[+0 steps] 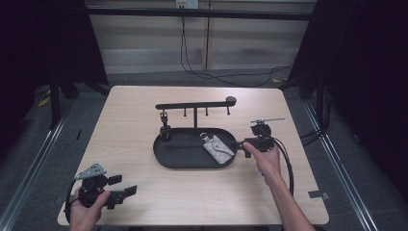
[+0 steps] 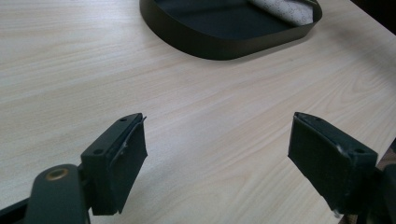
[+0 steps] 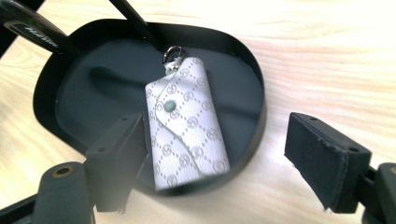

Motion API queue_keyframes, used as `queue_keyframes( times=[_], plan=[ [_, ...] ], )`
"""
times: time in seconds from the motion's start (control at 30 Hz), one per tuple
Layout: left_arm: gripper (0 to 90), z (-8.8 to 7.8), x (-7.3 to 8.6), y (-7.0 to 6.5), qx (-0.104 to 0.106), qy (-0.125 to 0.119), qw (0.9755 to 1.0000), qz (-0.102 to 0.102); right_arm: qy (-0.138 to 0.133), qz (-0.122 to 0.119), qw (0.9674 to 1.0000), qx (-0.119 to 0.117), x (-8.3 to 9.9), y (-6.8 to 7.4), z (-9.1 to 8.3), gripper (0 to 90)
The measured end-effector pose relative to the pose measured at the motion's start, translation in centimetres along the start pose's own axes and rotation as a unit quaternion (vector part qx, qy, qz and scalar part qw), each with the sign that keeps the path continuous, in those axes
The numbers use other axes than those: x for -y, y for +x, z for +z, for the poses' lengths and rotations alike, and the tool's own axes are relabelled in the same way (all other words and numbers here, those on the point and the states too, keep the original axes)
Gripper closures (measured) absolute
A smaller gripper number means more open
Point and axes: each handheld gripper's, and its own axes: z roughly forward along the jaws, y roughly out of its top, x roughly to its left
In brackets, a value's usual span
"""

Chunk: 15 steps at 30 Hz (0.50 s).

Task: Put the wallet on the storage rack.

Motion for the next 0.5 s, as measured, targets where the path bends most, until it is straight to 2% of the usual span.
queue_keyframes(
  times=[0.13,0.23,0.33,0.4,0.5],
  plan=[
    [18.9,0.1,0.0,-0.1,0.002,-0.001,1.0000,0.001,-0.011,0.003,0.9999,0.003,1.0,-0.4,-1.4,20.5],
    [18.9,0.0,0.0,-0.2,0.015,-0.001,0.9999,-0.006,-0.016,-0.001,0.9998,0.010,1.8,-0.7,-2.5,19.3],
    [18.9,0.1,0.0,-0.4,0.017,0.003,0.9999,0.002,-0.028,-0.002,0.9995,0.017,2.8,-1.0,-3.5,19.0],
    [19.0,0.1,0.0,-0.5,0.009,0.005,0.9999,0.007,-0.026,-0.004,0.9995,0.019,3.3,-1.1,-3.9,18.6],
    [19.5,0.2,0.0,-0.5,0.010,0.007,0.9999,0.010,-0.024,-0.011,0.9993,0.025,4.3,-1.1,-4.6,18.3]
  ],
)
